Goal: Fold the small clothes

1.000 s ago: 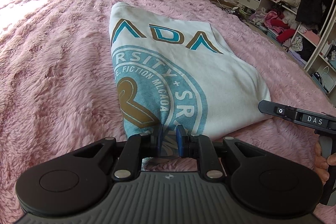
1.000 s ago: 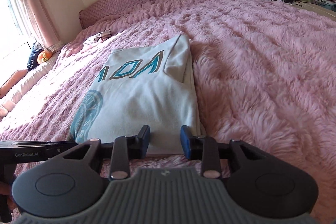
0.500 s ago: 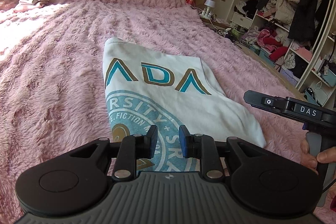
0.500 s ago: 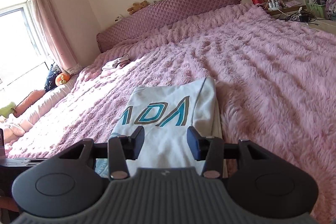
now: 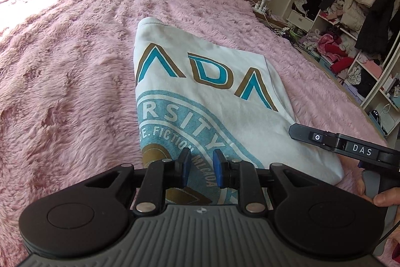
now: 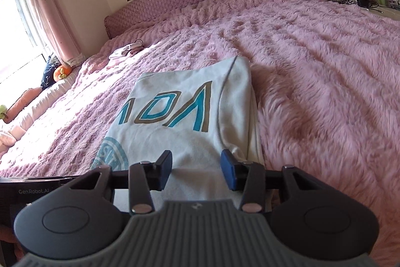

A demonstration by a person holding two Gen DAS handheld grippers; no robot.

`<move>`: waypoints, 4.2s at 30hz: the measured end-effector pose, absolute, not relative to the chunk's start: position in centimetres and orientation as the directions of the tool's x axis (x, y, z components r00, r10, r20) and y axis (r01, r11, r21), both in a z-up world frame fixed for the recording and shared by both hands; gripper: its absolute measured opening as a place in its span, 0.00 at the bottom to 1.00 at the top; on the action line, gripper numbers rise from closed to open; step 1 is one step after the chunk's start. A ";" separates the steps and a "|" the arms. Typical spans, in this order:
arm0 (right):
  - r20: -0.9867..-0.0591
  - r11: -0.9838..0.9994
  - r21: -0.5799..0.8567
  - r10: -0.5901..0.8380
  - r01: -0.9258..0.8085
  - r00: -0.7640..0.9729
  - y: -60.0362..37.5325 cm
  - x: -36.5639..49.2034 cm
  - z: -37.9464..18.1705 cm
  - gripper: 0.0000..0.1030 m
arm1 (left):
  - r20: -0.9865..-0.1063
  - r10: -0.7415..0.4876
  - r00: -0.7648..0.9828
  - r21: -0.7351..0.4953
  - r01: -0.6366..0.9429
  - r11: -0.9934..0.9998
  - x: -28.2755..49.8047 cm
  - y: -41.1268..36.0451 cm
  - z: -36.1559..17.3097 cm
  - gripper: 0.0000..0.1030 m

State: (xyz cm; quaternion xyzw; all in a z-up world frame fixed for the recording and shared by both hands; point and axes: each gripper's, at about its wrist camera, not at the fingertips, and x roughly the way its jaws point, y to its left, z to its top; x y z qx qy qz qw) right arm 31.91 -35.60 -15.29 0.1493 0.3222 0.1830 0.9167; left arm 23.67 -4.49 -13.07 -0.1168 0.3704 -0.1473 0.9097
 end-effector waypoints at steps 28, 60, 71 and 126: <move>-0.353 0.438 0.898 0.780 -0.048 0.516 -43.5 41.7 -20.3 0.70 | -0.326 -0.778 0.537 -0.927 -0.022 0.373 33.4 5.4 -21.6 0.52; -0.541 0.693 0.717 0.625 -0.080 0.563 -36.8 44.2 -15.5 0.17 | -0.520 -0.638 0.567 -0.809 -0.088 0.581 33.8 0.4 -17.0 0.24; -0.488 0.678 0.716 0.659 -0.169 0.573 -33.6 39.6 -8.4 0.17 | -0.514 -0.599 0.614 -0.748 0.021 0.663 29.6 1.7 -8.8 0.24; -0.540 0.661 0.584 0.750 -0.471 0.383 -18.9 23.1 -14.2 0.41 | -0.353 -0.637 0.685 -0.931 -0.191 0.311 30.1 23.5 -21.1 0.68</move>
